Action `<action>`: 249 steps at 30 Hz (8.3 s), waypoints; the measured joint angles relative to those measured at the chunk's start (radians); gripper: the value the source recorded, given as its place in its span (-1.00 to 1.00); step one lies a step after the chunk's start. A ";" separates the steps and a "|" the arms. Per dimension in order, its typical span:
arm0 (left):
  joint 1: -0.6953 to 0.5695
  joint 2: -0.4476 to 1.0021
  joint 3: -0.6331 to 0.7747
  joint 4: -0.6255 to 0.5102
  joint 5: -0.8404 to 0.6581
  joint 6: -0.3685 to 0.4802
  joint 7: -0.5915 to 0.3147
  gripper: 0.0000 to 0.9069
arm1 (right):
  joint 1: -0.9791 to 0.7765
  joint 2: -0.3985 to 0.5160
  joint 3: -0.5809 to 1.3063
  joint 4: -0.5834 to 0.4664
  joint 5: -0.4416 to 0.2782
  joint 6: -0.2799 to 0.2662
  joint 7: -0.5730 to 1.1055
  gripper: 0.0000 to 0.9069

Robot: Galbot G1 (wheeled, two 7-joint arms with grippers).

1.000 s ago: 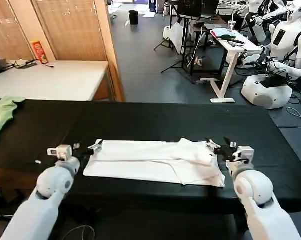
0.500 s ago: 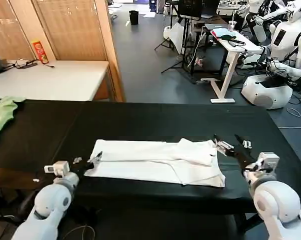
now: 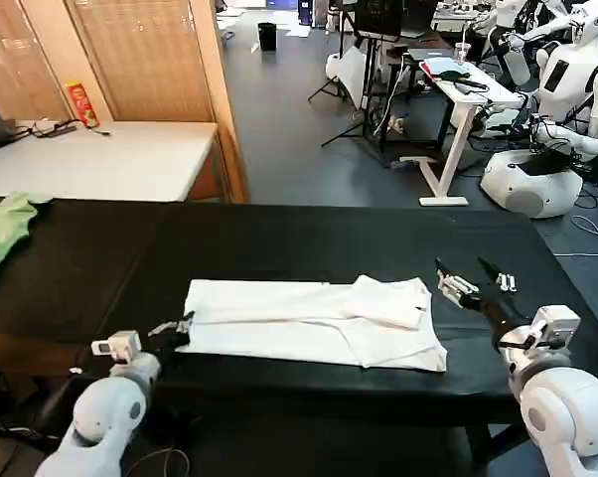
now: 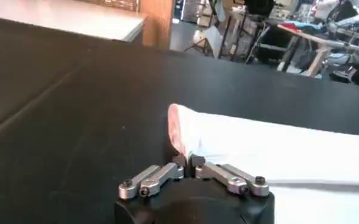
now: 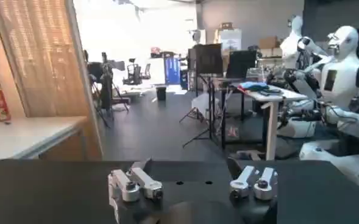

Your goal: Fold and organize the clothes.

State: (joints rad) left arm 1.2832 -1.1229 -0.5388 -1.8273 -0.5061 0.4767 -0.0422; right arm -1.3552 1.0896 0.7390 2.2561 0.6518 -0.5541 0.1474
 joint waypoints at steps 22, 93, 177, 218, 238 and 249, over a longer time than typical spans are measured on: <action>0.020 0.210 -0.061 -0.045 0.058 -0.046 -0.027 -1.00 | -0.037 0.057 -0.001 0.007 -0.049 0.009 0.007 0.94; -0.116 -0.090 0.184 -0.115 -0.101 -0.122 -0.037 0.94 | 0.216 0.025 -0.483 -0.227 -0.168 0.016 -0.109 0.94; -0.027 0.101 -0.128 -0.018 -0.101 -0.149 -0.016 -1.00 | 0.202 0.194 -0.371 -0.282 -0.391 0.059 -0.059 0.94; -0.103 -0.056 0.235 -0.200 -0.004 -0.213 -0.001 0.94 | 0.211 0.241 -0.500 -0.300 -0.119 -0.019 -0.032 0.94; 0.001 -0.028 0.140 -0.189 0.071 -0.333 -0.006 0.94 | 0.389 0.363 -0.611 -0.564 0.003 -0.014 0.022 -0.81; 0.059 -0.026 0.086 -0.205 0.070 -0.348 -0.006 0.94 | 0.447 0.384 -0.610 -0.636 0.019 -0.018 0.022 -0.98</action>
State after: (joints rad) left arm 1.3422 -1.1485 -0.4526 -2.0324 -0.4363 0.1289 -0.0477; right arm -0.9086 1.4731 0.1290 1.6198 0.6709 -0.5726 0.1691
